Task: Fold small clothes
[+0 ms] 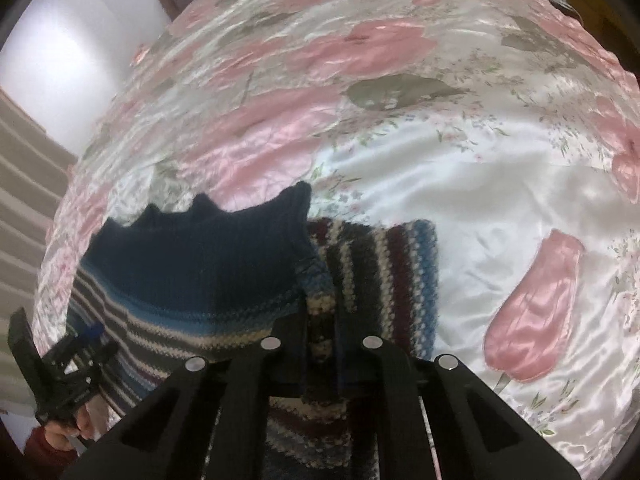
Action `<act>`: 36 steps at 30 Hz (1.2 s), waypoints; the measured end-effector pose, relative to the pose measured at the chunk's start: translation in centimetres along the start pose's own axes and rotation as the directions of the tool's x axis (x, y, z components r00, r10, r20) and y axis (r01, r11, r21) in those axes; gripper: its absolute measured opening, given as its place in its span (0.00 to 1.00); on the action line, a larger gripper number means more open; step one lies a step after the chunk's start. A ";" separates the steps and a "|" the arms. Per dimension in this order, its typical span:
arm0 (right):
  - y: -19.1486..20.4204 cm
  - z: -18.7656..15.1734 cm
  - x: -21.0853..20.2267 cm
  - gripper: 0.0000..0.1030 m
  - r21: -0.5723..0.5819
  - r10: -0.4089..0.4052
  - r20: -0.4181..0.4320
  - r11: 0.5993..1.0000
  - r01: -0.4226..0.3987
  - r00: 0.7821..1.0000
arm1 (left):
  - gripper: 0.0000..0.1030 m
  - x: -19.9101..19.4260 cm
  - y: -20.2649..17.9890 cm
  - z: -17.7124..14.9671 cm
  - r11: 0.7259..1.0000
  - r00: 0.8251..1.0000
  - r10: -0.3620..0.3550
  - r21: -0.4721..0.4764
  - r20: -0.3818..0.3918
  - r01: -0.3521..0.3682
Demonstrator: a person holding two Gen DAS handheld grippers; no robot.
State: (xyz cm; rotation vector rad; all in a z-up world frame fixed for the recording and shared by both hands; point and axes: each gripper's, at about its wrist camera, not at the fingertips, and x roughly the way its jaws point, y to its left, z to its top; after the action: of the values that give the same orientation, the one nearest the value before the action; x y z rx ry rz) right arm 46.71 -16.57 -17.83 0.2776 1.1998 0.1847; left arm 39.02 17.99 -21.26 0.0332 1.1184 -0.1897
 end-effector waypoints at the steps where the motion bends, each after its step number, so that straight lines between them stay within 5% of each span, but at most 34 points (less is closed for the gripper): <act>1: -0.1 0.1 0.4 0.09 0.007 -0.008 -0.006 1.000 0.008 1.000 | 0.58 0.2 0.0 0.0 1.000 1.000 0.004 -0.002 -0.001 -0.004; 8: -1.2 -0.2 3.0 0.10 0.052 -0.027 -0.038 0.998 0.029 0.999 | 0.63 1.5 0.6 0.1 1.000 1.000 0.020 -0.011 -0.007 -0.021; 17: -0.2 -3.0 -1.5 0.26 -0.025 -0.019 -0.057 1.000 0.018 0.998 | 0.62 -0.4 -1.0 1.2 1.000 1.000 0.005 -0.001 0.014 -0.005; 28: -1.2 -11.8 -5.2 0.21 -0.066 0.066 -0.153 0.995 -0.077 0.986 | 0.63 0.0 -6.2 2.0 0.998 0.999 -0.044 0.047 -0.001 0.044; 36: -1.3 -14.0 -3.9 0.11 -0.099 -0.012 -0.185 0.995 -0.006 0.983 | 0.66 1.9 -7.0 1.8 0.999 0.999 -0.036 0.031 -0.033 0.037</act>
State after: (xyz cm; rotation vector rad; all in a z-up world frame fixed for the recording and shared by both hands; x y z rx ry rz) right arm 32.24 -17.31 -19.47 0.1742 1.3708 0.2717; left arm 40.24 10.64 -21.64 0.0438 1.1484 -0.2403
